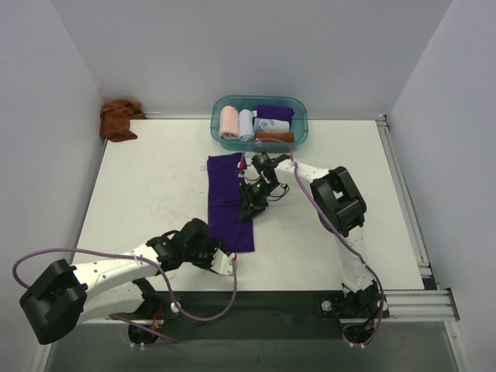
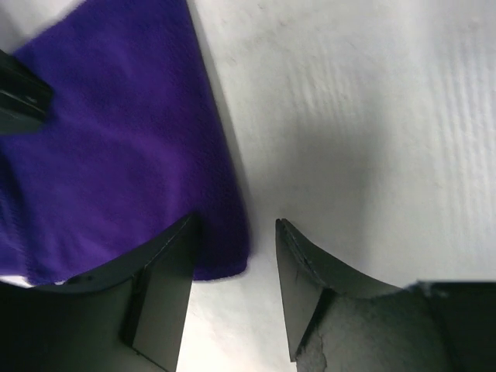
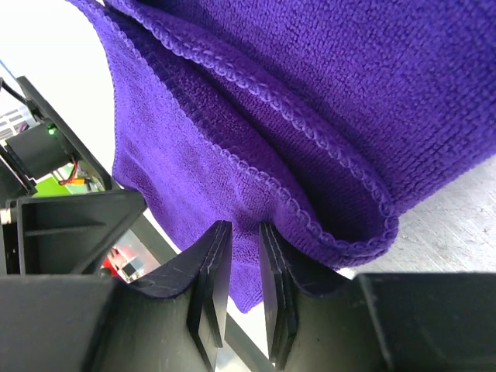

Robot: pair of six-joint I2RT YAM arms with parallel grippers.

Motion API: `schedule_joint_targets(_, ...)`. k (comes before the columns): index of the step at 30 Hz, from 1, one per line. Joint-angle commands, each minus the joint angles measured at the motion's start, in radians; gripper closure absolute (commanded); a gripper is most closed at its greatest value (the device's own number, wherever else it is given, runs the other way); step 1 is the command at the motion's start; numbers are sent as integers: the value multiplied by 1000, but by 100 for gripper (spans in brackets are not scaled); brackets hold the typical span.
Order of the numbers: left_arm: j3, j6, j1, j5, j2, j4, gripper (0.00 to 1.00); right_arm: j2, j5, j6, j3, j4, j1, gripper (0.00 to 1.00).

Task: Roll the towels
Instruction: Roll the towel

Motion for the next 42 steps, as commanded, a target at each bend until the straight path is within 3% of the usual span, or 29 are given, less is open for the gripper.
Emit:
schedule_joint_targets(1,-32,70,-17,-80,50,178,46,6,26,4,-6,-1,5,78)
schedule_joint_targets(5,-40,82,-37,-66,70,174,58,3,32,4,-20,-4,7,78)
schedule_joint_targets(8,12,47,-46,-5,53,56,76,-28,30,5,-55,-2,5,78)
schedule_joint_targets(9,35,10,-47,27,47,-20,92,-43,32,-5,-69,-1,11,79)
schedule_joint_targets(11,73,-16,-47,56,43,-143,100,-112,43,-18,-129,8,14,80)
schedule_joint_targets(15,175,-76,-46,179,26,-281,100,-235,41,-33,-178,16,11,78)
schedule_joint_targets(20,262,-159,-35,268,33,-361,100,-332,32,-64,-115,-19,-50,67)
schedule_joint_targets(29,515,-191,225,461,245,-455,100,-356,26,-131,-42,-113,-151,46)
schedule_joint_targets(42,778,-274,482,604,677,-458,100,-349,-23,-94,-48,-111,-165,49)
